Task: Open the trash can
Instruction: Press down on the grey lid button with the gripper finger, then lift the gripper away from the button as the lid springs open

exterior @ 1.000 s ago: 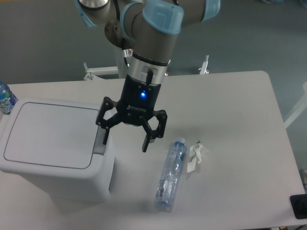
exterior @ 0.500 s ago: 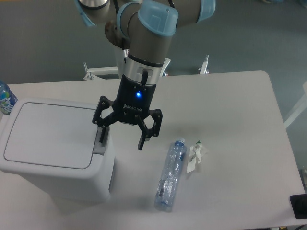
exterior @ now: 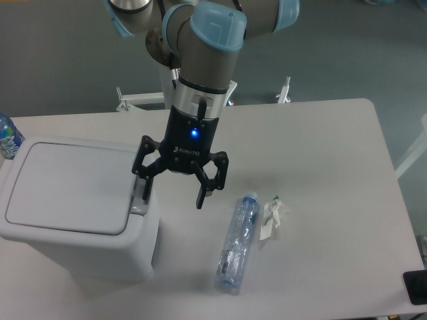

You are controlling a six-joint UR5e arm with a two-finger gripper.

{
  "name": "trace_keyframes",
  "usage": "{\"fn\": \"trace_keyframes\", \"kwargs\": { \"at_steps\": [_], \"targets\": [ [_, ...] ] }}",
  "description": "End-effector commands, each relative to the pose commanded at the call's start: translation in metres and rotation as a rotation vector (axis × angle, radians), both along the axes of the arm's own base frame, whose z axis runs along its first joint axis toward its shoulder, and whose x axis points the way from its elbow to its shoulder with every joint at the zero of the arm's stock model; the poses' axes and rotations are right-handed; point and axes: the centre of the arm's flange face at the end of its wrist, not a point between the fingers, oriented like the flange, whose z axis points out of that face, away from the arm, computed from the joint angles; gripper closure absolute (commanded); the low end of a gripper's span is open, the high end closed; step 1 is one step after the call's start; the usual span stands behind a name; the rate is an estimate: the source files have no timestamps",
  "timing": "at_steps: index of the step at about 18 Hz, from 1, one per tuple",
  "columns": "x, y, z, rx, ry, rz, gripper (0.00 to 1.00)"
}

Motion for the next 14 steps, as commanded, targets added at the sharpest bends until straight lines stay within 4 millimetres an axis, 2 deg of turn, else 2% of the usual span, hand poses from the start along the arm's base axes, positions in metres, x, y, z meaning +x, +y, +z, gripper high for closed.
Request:
{"fn": "trace_keyframes", "kwargs": {
  "at_steps": [5, 7, 8, 11, 12, 14],
  "targets": [
    [-0.001, 0.001, 0.01, 0.014, 0.013, 0.0, 0.0],
    [-0.008, 0.002, 0.019, 0.026, 0.035, 0.001, 0.0],
    [-0.017, 0.002, 0.015, 0.021, 0.042, 0.01, 0.0],
    [-0.073, -0.023, 0.007, -0.046, 0.133, 0.07, 0.0],
    [-0.091, -0.029, -0.008, -0.088, 0.166, 0.057, 0.0],
    [-0.135, -0.055, -0.039, -0.18, 0.233, 0.025, 0.0]
  ]
}}
